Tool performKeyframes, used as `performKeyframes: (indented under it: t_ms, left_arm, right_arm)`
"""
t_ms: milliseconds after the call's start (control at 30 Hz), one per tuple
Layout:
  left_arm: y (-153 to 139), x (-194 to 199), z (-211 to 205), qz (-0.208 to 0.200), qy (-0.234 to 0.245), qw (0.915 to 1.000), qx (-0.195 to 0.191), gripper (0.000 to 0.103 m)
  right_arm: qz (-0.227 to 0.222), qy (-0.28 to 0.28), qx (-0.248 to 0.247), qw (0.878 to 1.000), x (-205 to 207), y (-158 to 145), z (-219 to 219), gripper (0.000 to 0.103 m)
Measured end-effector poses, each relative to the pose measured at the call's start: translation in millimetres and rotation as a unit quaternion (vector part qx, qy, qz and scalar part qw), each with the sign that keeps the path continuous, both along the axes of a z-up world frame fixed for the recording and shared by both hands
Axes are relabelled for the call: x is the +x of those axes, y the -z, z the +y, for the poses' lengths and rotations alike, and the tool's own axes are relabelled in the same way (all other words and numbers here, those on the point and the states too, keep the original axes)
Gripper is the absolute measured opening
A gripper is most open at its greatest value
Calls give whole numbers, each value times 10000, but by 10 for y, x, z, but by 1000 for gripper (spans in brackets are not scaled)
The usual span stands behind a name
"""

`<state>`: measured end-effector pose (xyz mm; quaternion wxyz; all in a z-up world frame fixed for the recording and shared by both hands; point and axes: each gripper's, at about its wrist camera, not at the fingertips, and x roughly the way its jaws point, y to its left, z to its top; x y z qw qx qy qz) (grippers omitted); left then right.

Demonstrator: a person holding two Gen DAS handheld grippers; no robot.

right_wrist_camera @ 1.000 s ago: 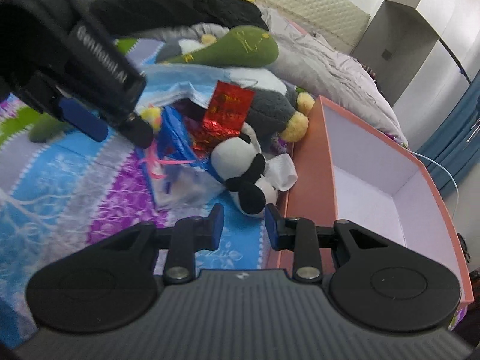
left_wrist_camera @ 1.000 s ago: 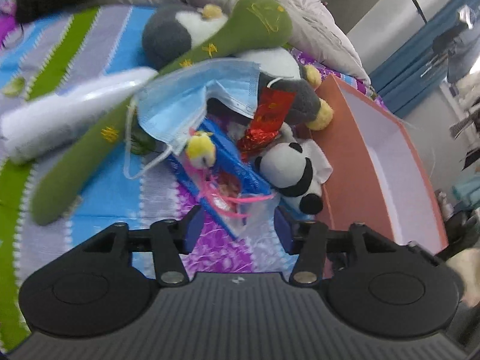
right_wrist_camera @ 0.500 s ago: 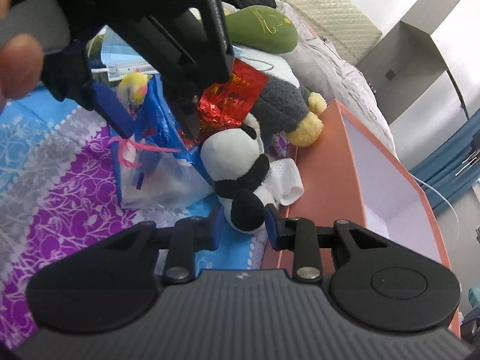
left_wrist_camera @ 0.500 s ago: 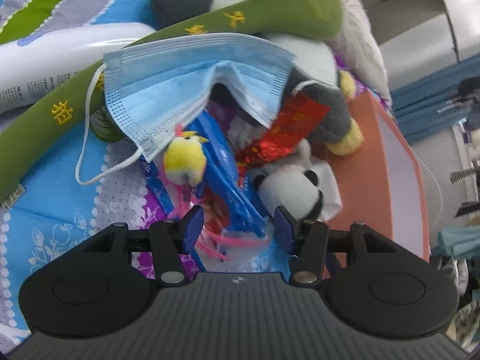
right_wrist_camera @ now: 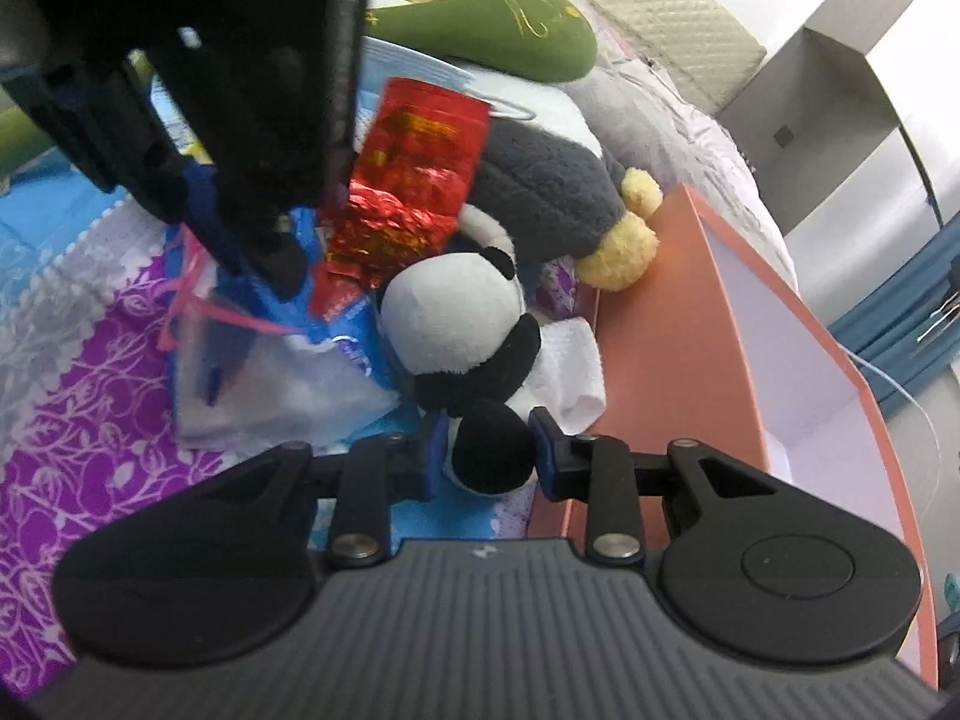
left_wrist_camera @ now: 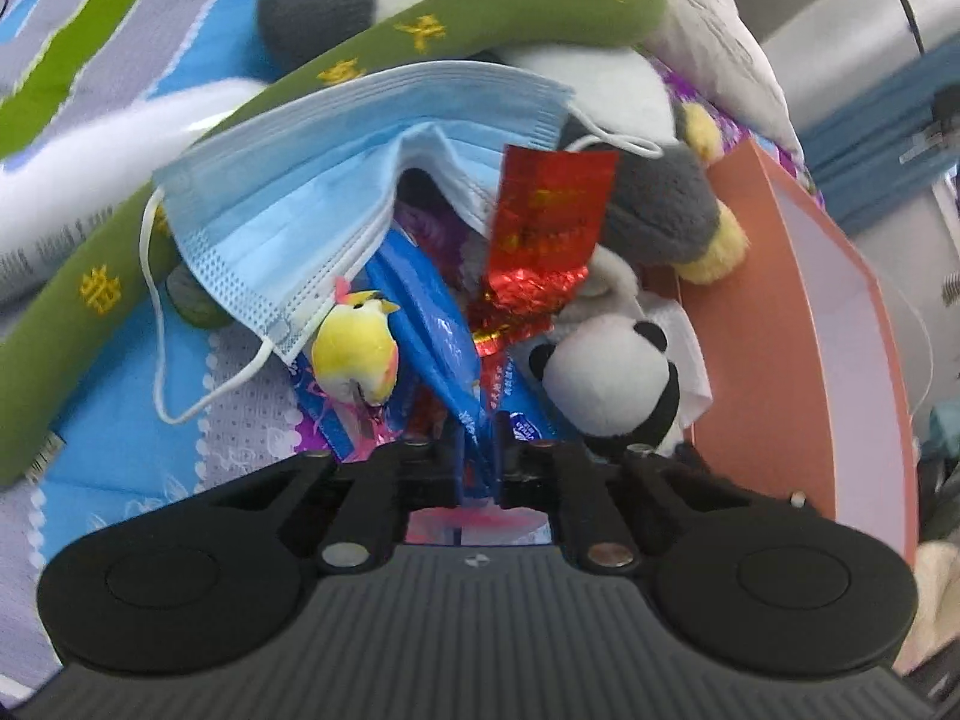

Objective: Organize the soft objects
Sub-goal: 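Grasp the panda plush with the right gripper while the left gripper grasps the yellow chick toy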

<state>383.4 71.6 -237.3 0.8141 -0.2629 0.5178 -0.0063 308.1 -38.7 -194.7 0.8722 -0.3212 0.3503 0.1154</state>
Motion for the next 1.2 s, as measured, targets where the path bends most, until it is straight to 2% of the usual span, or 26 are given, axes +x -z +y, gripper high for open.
performKeyframes:
  t_ms: [133,200,300,367,433,533,767,1033,1200]
  left_arm:
    - [-72,-36,-44,-5,166,9997,192,8]
    - [-102,-60,-77,72,409,9987,297,8]
    - [-161,-159,-102,100,740,9959,513,7]
    - [-175,-233,-68,175,770,9958,461,7]
    - [-203,-364,36,291,694,9969,209,7]
    - [-250,-520,29,267,810,9956,380,7]
    - [-302,-938,78,297,955,9947,237,7]
    - [-368,-1324,67,247,1314,9901,434,7]
    - [-341,-1465,3,186,1375,9891,488,8]
  right_arm:
    - [75,78,122,9999,18,-7,-7,31]
    - [199,3,137,9997,-17,-13,-13,27]
    - [244,-52,209,9995,-100,-88,-51,25]
    - [268,-46,285,9992,-146,-158,-72,25]
    - [235,-3,285,9993,-210,-216,-69,25]
    - [314,0,347,9989,-341,-262,-41,25]
    - [464,-32,512,9976,-685,-384,-44,24]
    - [538,-99,599,9967,-955,-486,-81,24]
    - [635,-180,626,9959,-1163,-474,-45,24]
